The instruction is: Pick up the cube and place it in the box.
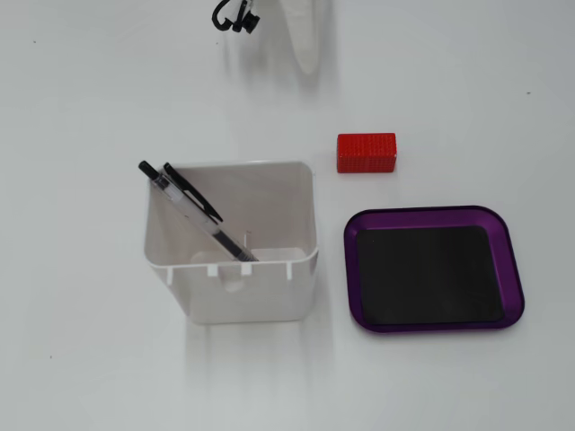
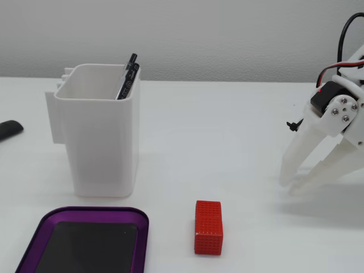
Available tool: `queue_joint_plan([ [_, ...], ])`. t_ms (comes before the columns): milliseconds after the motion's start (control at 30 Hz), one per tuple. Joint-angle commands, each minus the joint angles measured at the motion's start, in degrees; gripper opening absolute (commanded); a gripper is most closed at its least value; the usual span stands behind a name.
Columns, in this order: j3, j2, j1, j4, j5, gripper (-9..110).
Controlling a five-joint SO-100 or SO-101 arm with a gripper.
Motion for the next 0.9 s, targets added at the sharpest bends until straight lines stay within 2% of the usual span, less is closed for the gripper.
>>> queue_joint_plan([
  [0, 0.62, 5.80, -0.44, -0.26, 0.79, 0],
  [600, 0.26, 5.54, 0.09, 0.44, 0.62, 0],
  [767, -7.29, 3.69, 0.44, 0.62, 0.44, 0],
  [867, -15.21, -3.08, 0.44, 0.09, 0.35, 0],
])
